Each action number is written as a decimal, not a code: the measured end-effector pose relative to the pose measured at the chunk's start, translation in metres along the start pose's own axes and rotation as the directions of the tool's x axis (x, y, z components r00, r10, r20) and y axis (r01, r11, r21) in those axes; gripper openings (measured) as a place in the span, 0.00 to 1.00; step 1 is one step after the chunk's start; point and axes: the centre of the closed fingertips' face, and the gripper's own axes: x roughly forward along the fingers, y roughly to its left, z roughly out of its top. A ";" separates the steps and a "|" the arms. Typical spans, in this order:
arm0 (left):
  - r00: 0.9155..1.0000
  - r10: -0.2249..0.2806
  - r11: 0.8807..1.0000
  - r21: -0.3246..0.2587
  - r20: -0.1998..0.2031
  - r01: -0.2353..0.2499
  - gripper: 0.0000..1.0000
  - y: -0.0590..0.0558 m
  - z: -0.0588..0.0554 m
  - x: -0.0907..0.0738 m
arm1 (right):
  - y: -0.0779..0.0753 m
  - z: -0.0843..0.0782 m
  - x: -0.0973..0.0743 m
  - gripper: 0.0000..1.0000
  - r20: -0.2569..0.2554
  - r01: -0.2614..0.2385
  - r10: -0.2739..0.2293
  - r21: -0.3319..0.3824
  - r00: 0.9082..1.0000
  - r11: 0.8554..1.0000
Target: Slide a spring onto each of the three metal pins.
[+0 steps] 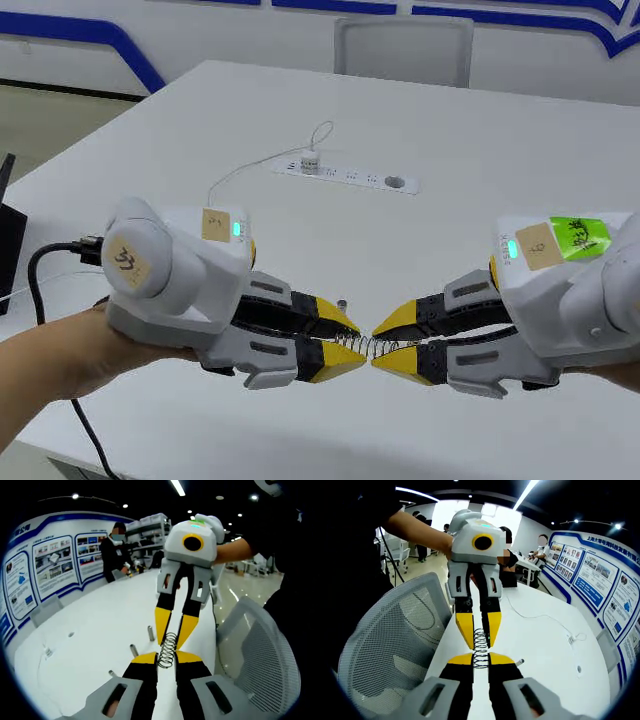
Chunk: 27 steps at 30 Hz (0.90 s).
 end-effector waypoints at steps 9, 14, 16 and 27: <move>1.000 0.007 0.997 0.075 0.006 -0.007 0.10 0.001 0.002 0.000 | -0.003 0.001 -0.002 0.11 0.000 0.016 -0.016 -0.047 1.000 0.999; 1.000 0.001 0.996 0.091 0.001 -0.001 0.10 0.001 0.003 -0.001 | -0.007 0.002 -0.003 0.13 0.013 0.027 -0.027 -0.018 1.000 0.999; 1.000 -0.001 0.996 0.092 0.001 0.001 0.10 0.000 0.003 -0.002 | -0.008 -0.002 -0.003 0.15 0.000 0.029 -0.029 -0.014 1.000 0.999; 1.000 -0.003 0.993 0.118 0.000 0.003 0.10 0.000 0.006 -0.001 | -0.007 -0.004 -0.004 0.11 0.016 0.010 -0.010 0.013 1.000 1.000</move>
